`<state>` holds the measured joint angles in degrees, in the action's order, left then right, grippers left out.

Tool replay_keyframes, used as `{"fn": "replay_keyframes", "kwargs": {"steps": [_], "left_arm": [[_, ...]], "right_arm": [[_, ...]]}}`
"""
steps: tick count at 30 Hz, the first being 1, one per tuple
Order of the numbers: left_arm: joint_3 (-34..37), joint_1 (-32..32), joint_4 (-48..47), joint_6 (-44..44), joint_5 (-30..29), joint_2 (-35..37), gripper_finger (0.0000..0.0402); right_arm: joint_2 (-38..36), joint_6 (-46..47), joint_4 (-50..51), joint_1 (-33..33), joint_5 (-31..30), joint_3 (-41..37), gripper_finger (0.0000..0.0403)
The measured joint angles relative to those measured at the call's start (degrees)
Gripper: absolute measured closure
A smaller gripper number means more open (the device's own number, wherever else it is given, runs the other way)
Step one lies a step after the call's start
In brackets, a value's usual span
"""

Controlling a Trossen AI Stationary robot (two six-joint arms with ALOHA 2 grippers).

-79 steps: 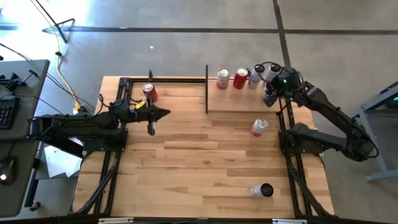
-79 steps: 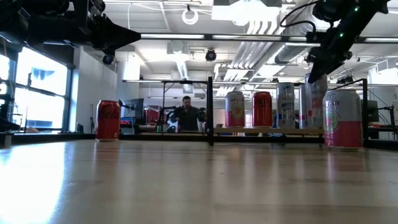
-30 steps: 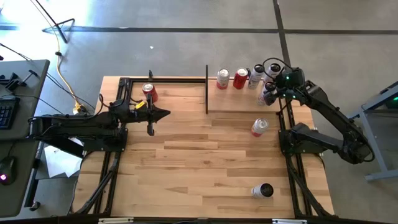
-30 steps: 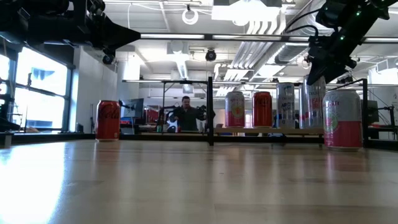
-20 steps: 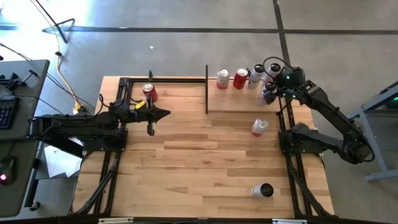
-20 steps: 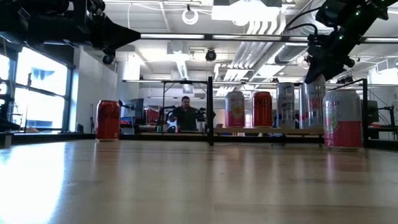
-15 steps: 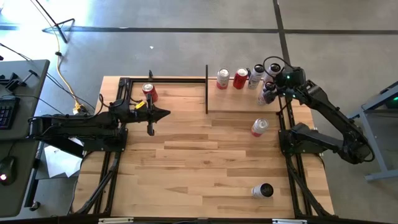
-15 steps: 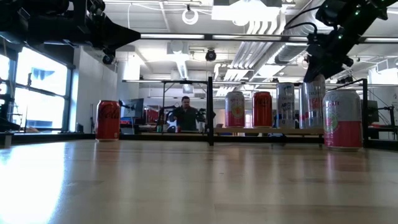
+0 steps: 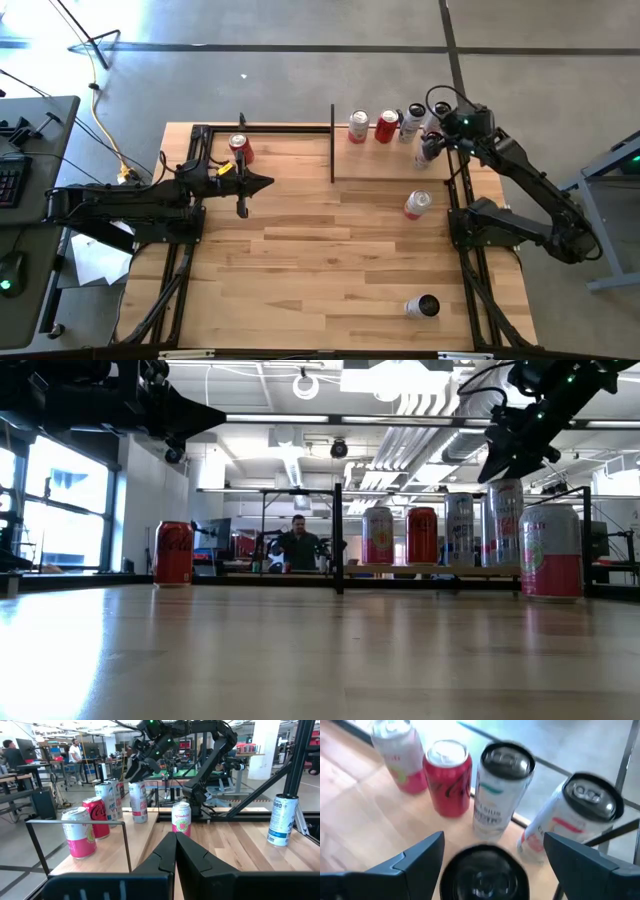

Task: Place canned beverage on shelf
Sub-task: Put the white and pink soda can on the shelf aligned with the other white and pink soda can

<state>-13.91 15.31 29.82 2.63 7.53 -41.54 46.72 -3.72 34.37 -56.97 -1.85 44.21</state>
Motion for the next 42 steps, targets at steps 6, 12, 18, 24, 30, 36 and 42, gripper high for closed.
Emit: {"fn": "replay_keyframes", "kwargs": {"steps": [6,12,18,24,30,36,42], "left_arm": [[0.0,0.0,0.0,0.2,0.0,0.0,0.0401],[0.0,0.0,0.0,0.2,0.0,0.0,0.0401],[0.0,0.0,0.0,0.5,0.0,0.0,0.0401],[0.0,0.0,0.0,0.6,0.0,0.0,0.0401],[0.0,0.0,0.0,0.6,0.0,0.0,0.0401],[0.0,0.0,0.0,0.6,0.0,0.0,0.0401],[0.0,0.0,0.0,0.6,-0.2,0.0,0.0401]], "right_arm": [[0.0,5.4,-6.6,0.0,-1.2,0.0,0.0079],[0.0,6.7,-11.7,2.1,-2.8,0.0,0.0113],[0.0,6.7,-16.0,7.0,-5.0,0.0,0.0208],[0.0,4.9,-18.4,14.3,-6.3,0.0,0.0351],[0.0,5.2,-15.2,23.8,-10.2,0.0,0.0385],[0.4,9.6,-6.5,34.1,-16.2,0.0,0.0399],[4.4,18.9,5.6,40.8,-22.5,0.1,0.0401]]}}
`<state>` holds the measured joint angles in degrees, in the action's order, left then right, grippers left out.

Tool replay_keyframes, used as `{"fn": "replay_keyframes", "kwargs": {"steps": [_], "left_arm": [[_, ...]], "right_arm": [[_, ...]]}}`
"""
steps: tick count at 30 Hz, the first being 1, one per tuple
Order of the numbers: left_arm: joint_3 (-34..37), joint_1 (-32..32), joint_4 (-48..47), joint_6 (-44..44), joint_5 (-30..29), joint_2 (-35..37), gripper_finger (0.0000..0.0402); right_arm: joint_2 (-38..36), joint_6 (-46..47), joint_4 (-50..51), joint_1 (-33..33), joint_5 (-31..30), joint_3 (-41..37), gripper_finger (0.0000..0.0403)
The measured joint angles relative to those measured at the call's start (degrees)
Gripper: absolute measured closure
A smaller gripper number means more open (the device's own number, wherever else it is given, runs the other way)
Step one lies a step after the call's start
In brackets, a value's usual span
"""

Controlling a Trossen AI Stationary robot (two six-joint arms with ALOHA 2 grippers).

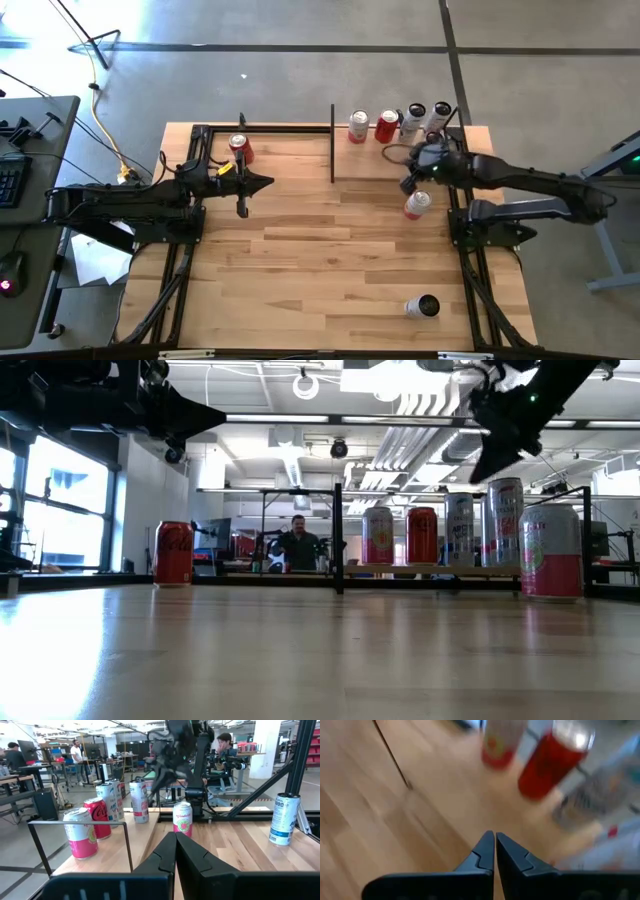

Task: Place canned beverage on shelf
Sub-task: Put the white and pink soda can on the shelf aligned with the other white and pink soda can

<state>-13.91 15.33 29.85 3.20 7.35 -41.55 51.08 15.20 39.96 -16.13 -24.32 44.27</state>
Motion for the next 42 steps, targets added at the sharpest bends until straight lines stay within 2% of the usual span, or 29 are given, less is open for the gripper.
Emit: {"fn": "replay_keyframes", "kwargs": {"steps": [7,13,25,34,42], "left_arm": [[0.0,0.0,0.0,0.0,0.0,0.0,0.0401],[0.0,0.0,0.0,0.0,-0.1,0.0,0.0401],[0.0,0.0,0.0,-0.1,-0.1,0.0,0.0401],[0.0,0.0,0.0,-0.1,0.0,0.0,0.0401],[0.0,0.0,0.0,-0.1,0.0,0.0,0.0401]], "right_arm": [[7.1,8.9,8.1,0.5,-7.3,0.0,0.0401],[9.4,8.9,9.7,-2.2,-9.1,0.0,0.0401],[9.4,8.8,15.4,-7.9,-12.5,0.0,0.0401],[9.1,8.1,17.8,-10.7,-11.4,0.1,0.0401],[8.9,3.8,10.3,-4.6,-5.9,2.4,0.0401]]}}
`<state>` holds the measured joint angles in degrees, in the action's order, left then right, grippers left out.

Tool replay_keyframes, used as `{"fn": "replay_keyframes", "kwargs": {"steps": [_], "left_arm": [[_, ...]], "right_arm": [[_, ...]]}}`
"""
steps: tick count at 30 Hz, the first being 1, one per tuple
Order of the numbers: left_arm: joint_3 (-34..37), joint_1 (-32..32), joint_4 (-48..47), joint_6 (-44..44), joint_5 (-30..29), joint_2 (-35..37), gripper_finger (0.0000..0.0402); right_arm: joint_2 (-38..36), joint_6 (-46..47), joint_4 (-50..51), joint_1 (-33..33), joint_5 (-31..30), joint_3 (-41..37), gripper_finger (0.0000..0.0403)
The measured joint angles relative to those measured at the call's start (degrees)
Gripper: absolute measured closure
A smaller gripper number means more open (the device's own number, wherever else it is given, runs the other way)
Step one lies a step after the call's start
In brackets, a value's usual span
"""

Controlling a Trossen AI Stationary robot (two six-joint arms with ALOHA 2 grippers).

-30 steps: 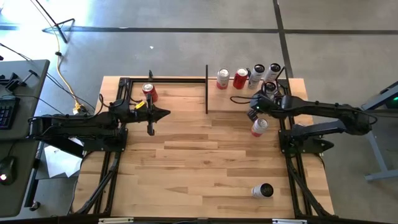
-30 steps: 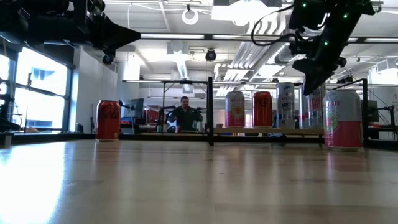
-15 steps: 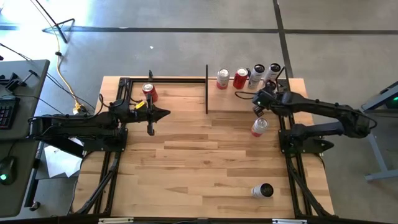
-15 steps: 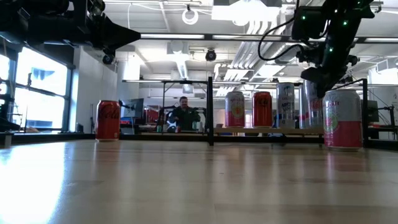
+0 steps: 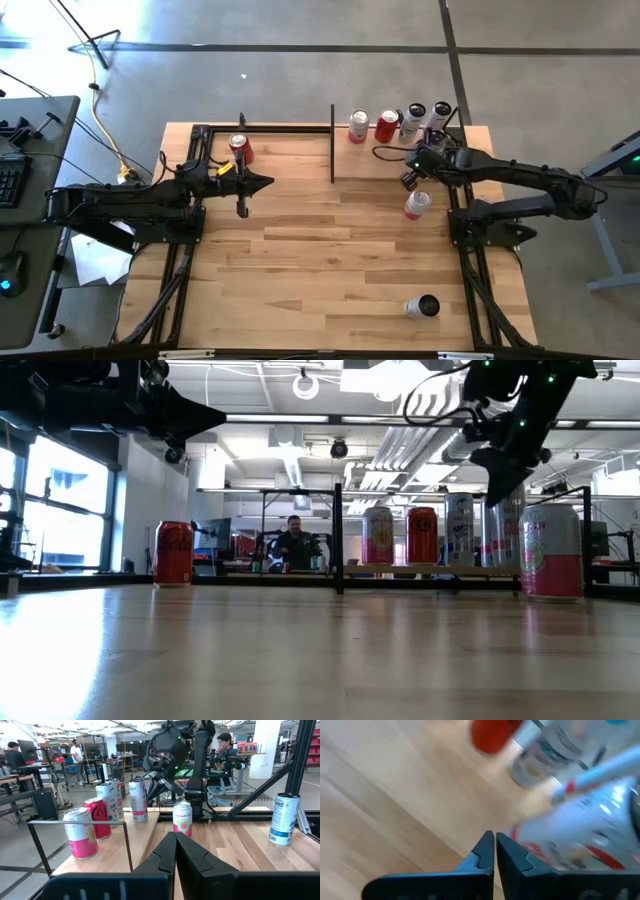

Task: Place canned beverage on shelf
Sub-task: Put the white and pink soda can on the shelf aligned with the other white and pink soda can

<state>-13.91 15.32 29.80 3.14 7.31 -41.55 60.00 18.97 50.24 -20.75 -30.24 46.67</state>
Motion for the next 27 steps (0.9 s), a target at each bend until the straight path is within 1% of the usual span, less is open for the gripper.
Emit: {"fn": "replay_keyframes", "kwargs": {"steps": [3,5,8,11,14,16,18,27], "left_arm": [[0.0,0.0,0.0,0.0,0.0,0.0,0.0401],[0.0,0.0,0.0,-0.1,0.0,0.0,0.0401],[0.0,0.0,0.0,-0.1,0.0,0.0,0.0401],[0.0,0.0,0.0,0.0,0.0,0.0,0.0401],[0.0,0.0,0.0,0.0,0.0,0.0,0.0401],[0.0,0.0,0.0,0.0,0.0,0.0,0.0401],[0.0,0.0,0.0,0.0,0.0,0.0,0.0401],[0.0,-0.1,-0.3,0.0,0.0,0.0,0.0401]], "right_arm": [[1.6,-1.0,-1.1,0.7,-1.6,0.1,0.0401],[3.8,-1.0,-1.1,0.6,-4.0,0.1,0.0401],[7.7,-1.0,-1.3,1.1,-5.2,0.2,0.0401],[11.1,-1.0,-1.4,3.5,-5.7,1.7,0.0401],[13.5,-0.6,-1.6,6.7,-7.8,4.3,0.0402],[14.3,0.2,-1.7,8.4,-10.0,5.7,0.0402],[14.4,0.8,-1.7,9.3,-10.3,6.2,0.0402],[14.2,4.0,-1.6,7.2,-10.6,3.1,0.0403]]}}
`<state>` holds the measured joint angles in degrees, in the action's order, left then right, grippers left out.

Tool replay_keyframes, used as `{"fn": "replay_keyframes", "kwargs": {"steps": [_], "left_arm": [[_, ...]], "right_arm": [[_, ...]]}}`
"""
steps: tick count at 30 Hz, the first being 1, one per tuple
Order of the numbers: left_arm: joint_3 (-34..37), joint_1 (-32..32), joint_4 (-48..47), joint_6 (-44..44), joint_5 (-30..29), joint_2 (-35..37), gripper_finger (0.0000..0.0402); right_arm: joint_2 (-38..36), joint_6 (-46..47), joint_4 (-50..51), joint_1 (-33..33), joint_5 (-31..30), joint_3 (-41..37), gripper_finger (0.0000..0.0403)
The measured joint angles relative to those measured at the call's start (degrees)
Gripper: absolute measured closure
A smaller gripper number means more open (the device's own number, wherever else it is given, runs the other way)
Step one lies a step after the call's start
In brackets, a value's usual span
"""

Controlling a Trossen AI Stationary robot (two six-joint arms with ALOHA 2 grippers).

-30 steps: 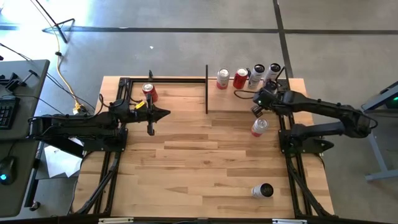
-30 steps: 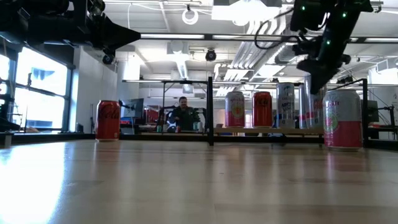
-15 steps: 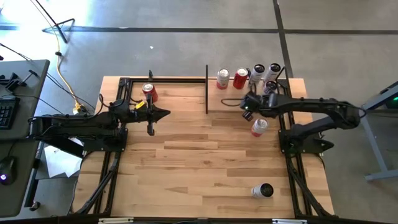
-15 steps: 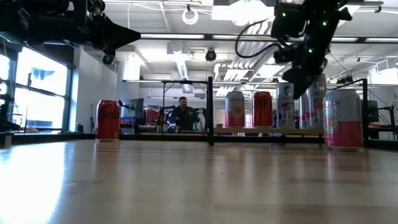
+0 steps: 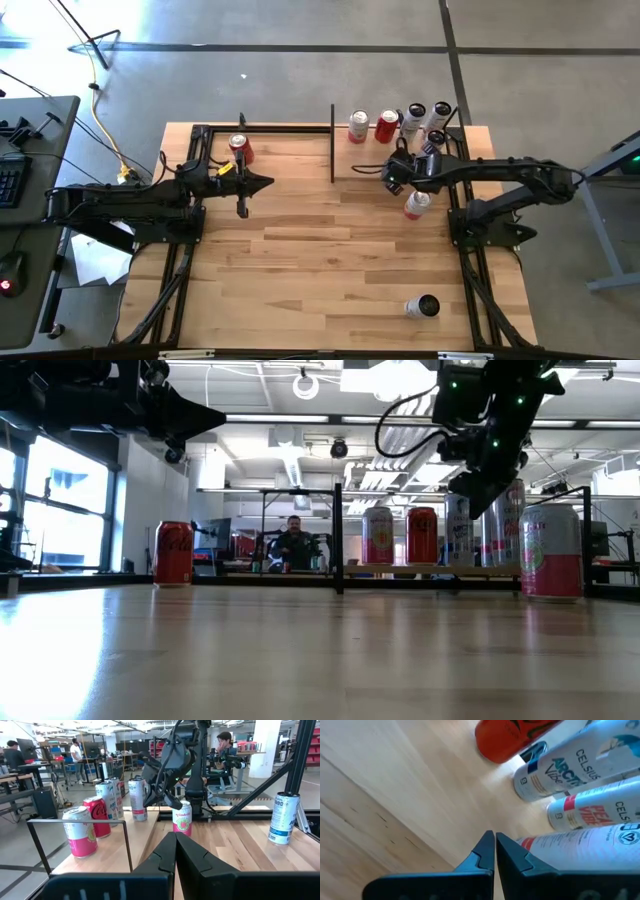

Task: Place canned beverage on shelf
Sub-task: Put the white and pink soda can on the shelf aligned with the other white and pink soda can

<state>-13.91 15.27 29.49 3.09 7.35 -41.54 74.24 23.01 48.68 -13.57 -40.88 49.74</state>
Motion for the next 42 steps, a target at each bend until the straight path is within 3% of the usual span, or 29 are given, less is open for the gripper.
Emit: {"fn": "replay_keyframes", "kwargs": {"steps": [19,31,42], "left_arm": [[0.0,0.0,-0.1,0.0,0.0,0.0,0.0401],[0.0,-0.1,-0.1,0.0,0.0,0.0,0.0401],[0.0,-0.1,-0.1,0.0,0.0,0.0,0.0401]], "right_arm": [[0.0,-7.8,-3.5,-4.0,1.9,0.0,0.0403],[0.0,-0.9,-2.4,0.4,-1.5,0.0,0.0403],[-0.1,13.1,-2.7,7.6,-12.7,-0.4,0.0403]]}}
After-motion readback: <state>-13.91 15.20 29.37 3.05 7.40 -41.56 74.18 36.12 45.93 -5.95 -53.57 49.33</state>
